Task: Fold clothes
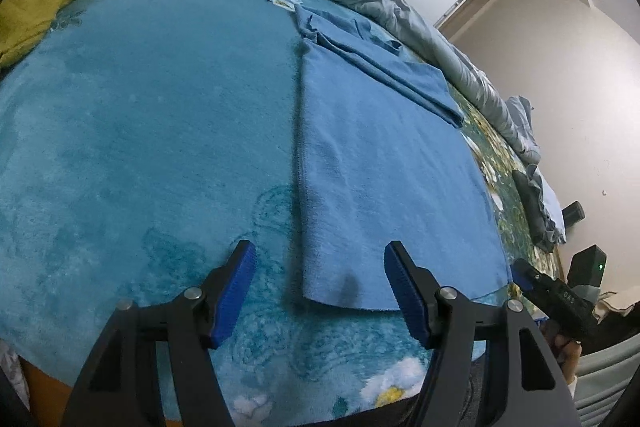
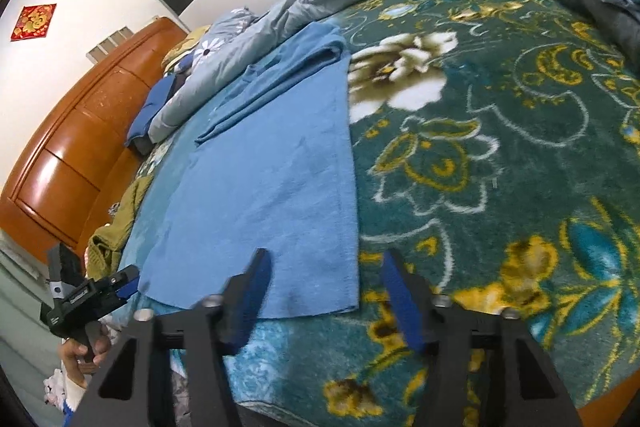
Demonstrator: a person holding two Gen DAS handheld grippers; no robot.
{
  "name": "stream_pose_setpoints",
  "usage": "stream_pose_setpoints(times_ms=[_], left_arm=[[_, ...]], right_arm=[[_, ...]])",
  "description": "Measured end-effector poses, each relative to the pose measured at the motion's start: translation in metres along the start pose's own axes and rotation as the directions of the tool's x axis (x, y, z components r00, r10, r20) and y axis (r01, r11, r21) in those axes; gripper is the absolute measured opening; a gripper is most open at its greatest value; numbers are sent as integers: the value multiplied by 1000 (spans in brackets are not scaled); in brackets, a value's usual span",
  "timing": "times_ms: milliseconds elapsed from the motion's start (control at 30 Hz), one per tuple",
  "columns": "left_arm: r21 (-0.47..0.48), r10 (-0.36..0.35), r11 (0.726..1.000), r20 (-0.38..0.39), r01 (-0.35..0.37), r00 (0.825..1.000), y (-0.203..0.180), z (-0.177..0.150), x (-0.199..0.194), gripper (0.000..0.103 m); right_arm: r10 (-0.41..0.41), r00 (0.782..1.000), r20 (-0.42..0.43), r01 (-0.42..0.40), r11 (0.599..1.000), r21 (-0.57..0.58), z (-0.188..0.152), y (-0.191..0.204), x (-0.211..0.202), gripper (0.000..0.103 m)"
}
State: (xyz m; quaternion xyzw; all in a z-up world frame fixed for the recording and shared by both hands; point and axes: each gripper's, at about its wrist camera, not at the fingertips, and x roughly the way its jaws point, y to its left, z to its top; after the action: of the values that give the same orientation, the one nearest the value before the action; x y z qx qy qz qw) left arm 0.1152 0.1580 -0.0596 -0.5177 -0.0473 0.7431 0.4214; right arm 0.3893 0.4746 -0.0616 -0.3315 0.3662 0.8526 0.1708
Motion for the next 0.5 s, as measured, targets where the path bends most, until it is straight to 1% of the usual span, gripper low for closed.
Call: stream_pose_setpoints(times_ms=[67,100,133,167,200,233,267,333,467,500], left_arm=[[-18,-23,1000,1,23,1000,3,0,0,68],[-28,-35,999,2,35,999,5,0,0,67],[-33,-48,998,1,48,999,6,0,0,67],[-35,-61,998,-1,61,998,7,-1,-1,67],[-36,-73,997,-3,73,997,7,-1,-1,66],[-36,-89,995,-8,88,996,7,-1,0,61],[-41,-109,993,-16,108,994,7,-2,1,57],[-46,-117,992,-29,115,993,8,-3,4,42],[-65,-123,991,-40,120,992,12,-5,8,28],[-74,-128,989,-41,124,991,15,-6,8,23]], right_arm=[[3,1000,-13,-3,1000,-1,-1,0,4,35],[6,1000,-18,-6,1000,1,-1,-1,4,33],[14,1000,-21,-14,1000,6,-1,-3,4,29],[22,999,-25,-21,1000,10,0,-5,4,22],[32,999,-31,-31,999,16,0,-7,4,17],[38,999,-38,-37,999,21,-1,-9,4,7],[36,998,-42,-36,999,22,-2,-11,4,4],[52,998,-39,-50,998,32,-3,-15,2,4],[63,998,-29,-62,997,52,-3,-21,-2,3],[65,997,-32,-63,997,53,-3,-22,-1,3]])
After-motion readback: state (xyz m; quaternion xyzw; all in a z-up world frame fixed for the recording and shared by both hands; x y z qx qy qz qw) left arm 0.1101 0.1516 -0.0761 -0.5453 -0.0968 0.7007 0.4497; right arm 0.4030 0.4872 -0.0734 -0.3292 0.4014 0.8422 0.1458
